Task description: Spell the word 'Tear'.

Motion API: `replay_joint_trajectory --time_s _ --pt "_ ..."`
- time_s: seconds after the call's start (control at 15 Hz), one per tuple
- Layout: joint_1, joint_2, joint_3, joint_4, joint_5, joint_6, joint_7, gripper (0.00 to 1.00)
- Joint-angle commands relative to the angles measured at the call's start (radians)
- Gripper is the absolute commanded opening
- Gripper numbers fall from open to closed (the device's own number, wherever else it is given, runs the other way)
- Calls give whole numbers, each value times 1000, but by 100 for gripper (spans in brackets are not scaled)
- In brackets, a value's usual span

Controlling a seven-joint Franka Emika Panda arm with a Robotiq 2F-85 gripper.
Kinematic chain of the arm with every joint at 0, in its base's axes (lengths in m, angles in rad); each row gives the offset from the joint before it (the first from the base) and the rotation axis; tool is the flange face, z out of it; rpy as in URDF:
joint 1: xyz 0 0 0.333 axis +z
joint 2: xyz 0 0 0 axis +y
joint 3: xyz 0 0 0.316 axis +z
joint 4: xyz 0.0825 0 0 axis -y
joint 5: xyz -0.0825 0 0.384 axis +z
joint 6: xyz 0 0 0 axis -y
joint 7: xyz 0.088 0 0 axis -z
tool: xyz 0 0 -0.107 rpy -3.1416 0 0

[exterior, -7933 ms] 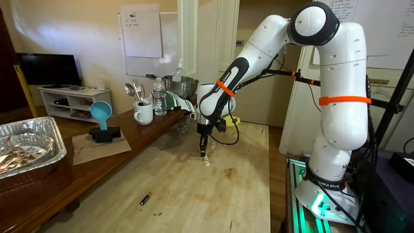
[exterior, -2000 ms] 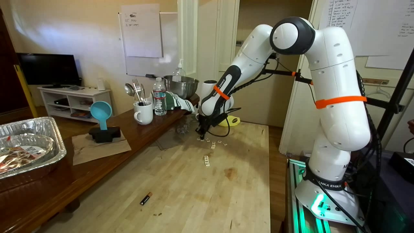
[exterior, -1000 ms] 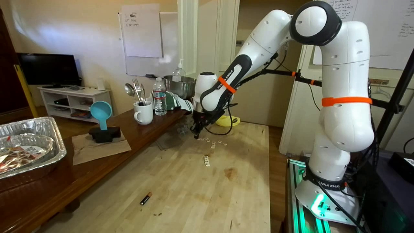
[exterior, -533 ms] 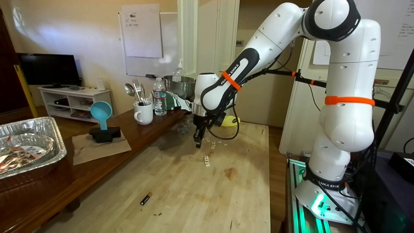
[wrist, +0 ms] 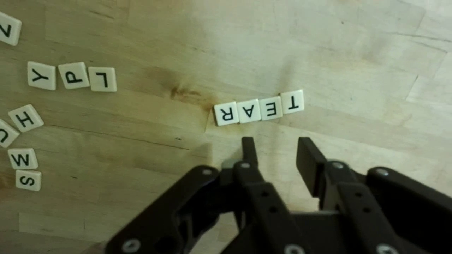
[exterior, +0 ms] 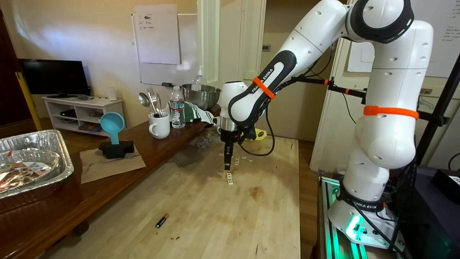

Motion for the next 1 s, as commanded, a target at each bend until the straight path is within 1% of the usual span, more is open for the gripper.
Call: replay_joint_trajectory --time_s 0.0,0.07,0.27,0.53,0.6,0.93 --pt "6 -48 -3 -45 -2 -24 -60 69" --pt "6 -49 -4 -48 -1 -25 -74 77" --pt "9 -56 -5 -59 -5 -19 -98 99" --pt "13 -60 -4 -63 -8 -13 -106 100" --pt "12 -28 -7 -35 -3 -3 -92 100" --pt "12 -28 -8 -32 -3 -3 -92 100"
